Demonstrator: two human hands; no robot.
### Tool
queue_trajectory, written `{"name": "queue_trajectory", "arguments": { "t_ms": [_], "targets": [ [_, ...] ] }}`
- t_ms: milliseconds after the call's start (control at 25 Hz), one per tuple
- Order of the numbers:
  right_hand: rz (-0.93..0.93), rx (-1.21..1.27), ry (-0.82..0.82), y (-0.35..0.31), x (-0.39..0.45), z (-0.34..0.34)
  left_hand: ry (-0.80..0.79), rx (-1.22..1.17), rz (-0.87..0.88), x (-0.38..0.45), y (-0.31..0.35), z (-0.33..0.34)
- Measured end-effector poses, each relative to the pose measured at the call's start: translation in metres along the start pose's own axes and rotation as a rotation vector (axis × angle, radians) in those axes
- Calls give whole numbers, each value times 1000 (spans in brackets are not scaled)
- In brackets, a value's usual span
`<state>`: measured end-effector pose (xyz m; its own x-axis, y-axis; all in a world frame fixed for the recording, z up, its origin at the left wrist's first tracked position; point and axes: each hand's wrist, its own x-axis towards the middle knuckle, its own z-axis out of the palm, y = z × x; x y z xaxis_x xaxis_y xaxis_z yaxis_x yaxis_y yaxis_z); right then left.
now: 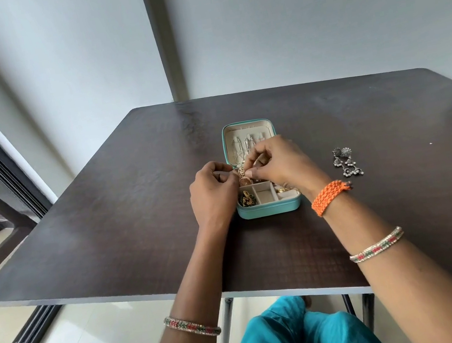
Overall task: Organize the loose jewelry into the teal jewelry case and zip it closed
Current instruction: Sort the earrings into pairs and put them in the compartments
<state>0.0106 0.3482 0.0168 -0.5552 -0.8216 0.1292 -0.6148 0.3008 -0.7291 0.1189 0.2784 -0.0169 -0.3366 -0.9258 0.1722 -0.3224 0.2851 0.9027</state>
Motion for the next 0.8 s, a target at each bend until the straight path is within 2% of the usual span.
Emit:
{"name": "queue_trajectory", "arguments": {
  "t_ms": [240,560,800],
  "targets": [
    [-95,-18,94,0,-4,4,1,-21,5,-2,0,-1],
    [-78,-83,-24,-4,-8,-3,6,-15,24,-3,0,-2],
    [-60,-131,-51,-4,-6,-2,-10,-3,39,-4,1,-2]
  ]
}}
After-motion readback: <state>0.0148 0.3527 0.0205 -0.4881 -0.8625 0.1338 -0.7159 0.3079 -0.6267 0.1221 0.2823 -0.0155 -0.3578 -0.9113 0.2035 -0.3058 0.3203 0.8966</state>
